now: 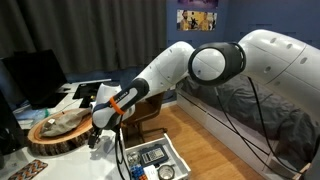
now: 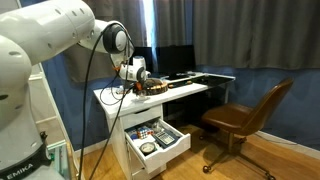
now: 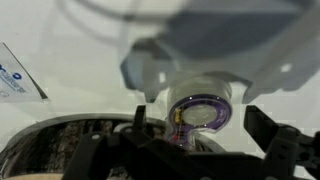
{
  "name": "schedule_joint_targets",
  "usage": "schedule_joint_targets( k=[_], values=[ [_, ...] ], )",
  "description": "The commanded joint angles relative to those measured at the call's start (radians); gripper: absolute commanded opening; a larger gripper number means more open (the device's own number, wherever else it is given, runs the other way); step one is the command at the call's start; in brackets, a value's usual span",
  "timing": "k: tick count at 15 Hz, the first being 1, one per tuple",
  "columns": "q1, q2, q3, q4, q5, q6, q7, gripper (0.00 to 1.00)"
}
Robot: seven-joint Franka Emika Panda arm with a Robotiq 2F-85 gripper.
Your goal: Put the tape inside the drawer
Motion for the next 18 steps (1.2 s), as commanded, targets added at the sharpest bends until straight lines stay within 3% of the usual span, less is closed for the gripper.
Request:
schedule_joint_targets(
  k=[1,2,4,7,9,13,18],
  values=[
    [0.031,0.061,-0.023,0.092,-0.037,0.000,0.042,1.00],
    [0.034,0.068,-0.025,0.103,-0.039,0.001,0.040,0.75],
    [0.039,0.081,-0.031,0.121,-0.043,-0.002,0.041,0.68],
    [0.045,0.088,-0.033,0.137,-0.044,-0.009,0.042,0.44],
    [0.052,0.067,-0.044,0.117,-0.019,-0.016,0.032,0.34],
    [0.032,-0.027,-0.041,-0.009,-0.004,-0.032,0.065,0.33],
    [0.022,-0.209,-0.074,-0.250,-0.008,0.002,0.196,0.33]
  ],
)
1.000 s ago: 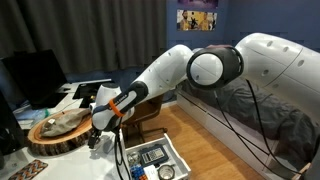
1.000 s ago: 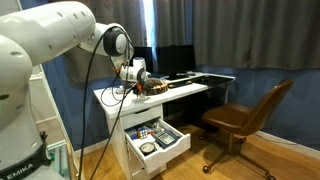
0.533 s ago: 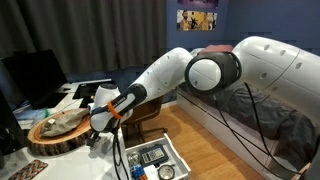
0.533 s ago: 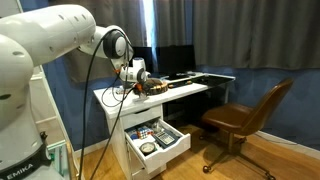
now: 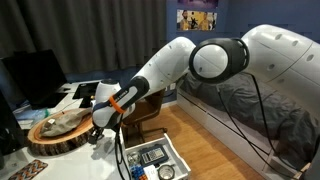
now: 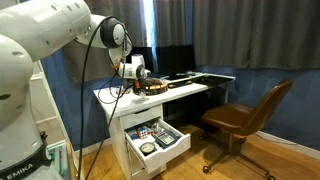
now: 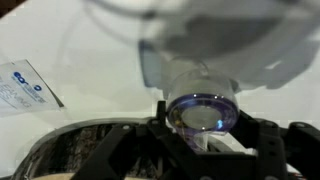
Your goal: Put the tape inside the drawer
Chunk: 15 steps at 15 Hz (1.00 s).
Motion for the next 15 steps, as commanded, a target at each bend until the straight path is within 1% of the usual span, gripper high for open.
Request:
schedule_joint_targets(
  k=[1,4,5,10,12,14,15],
  values=[
    [-0.002,-0.186,-0.038,-0.241,0.001,0.025,0.114,0.33],
    [-0.002,-0.279,-0.070,-0.375,-0.001,0.091,0.207,0.33],
    [-0.008,-0.302,-0.074,-0.414,-0.016,0.116,0.250,0.33],
    [0.027,-0.408,-0.189,-0.663,-0.012,0.299,0.458,0.33],
    [0.056,-0.449,-0.251,-0.773,-0.004,0.380,0.533,0.33],
    [0.116,-0.484,-0.347,-0.886,0.014,0.455,0.618,0.33],
    [0.156,-0.498,-0.406,-0.943,0.027,0.470,0.651,0.33]
  ],
)
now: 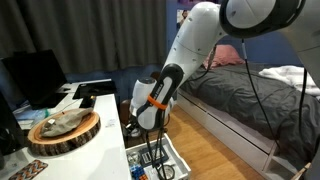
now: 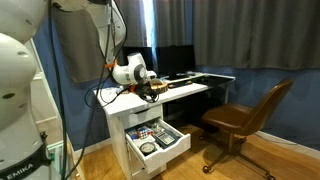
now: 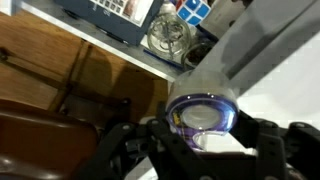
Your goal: Put the tape inside the drawer
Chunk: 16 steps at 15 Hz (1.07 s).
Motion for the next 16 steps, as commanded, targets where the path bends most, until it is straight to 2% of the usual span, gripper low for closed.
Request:
schedule_joint_targets(
  k=[1,2,3,10,11,16],
  values=[
    [0.099,-0.104,-0.143,-0.255,0.047,0.106,0.118,0.33],
    [0.058,-0.034,-0.091,-0.115,0.041,0.053,0.046,0.33],
    [0.067,-0.042,-0.107,-0.151,0.046,0.068,0.043,0.58],
    [0.064,-0.036,-0.099,-0.126,0.045,0.066,0.038,0.58],
    [0.064,-0.036,-0.099,-0.126,0.045,0.066,0.038,0.33],
    [0.017,0.025,-0.044,-0.149,0.072,0.069,0.032,0.33]
  ],
)
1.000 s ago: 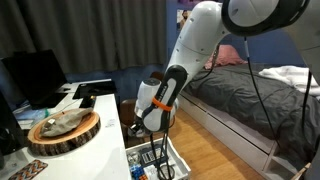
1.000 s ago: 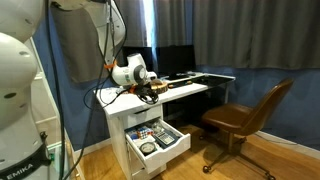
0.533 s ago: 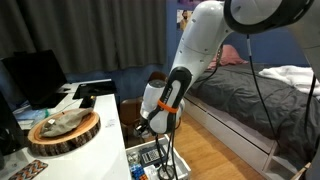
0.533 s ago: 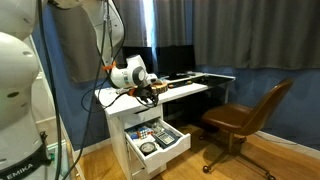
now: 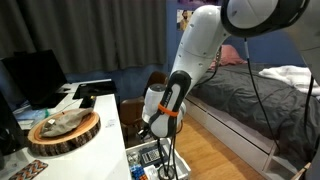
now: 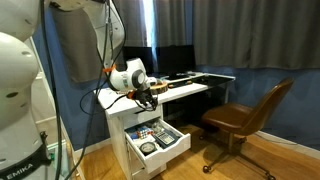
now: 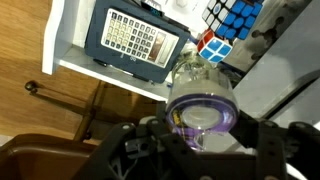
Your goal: Put the tape inside the drawer
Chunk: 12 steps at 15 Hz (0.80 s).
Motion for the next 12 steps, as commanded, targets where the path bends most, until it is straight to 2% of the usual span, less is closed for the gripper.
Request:
schedule_joint_targets(
  k=[1,7,12],
  values=[
    [-0.035,0.051,0.043,-0.022,0.047,0.018,-0.029,0.33],
    [-0.063,0.112,0.043,-0.095,0.093,0.104,-0.027,0.33],
    [-0.127,0.200,0.095,-0.101,0.138,0.194,-0.063,0.33]
  ],
)
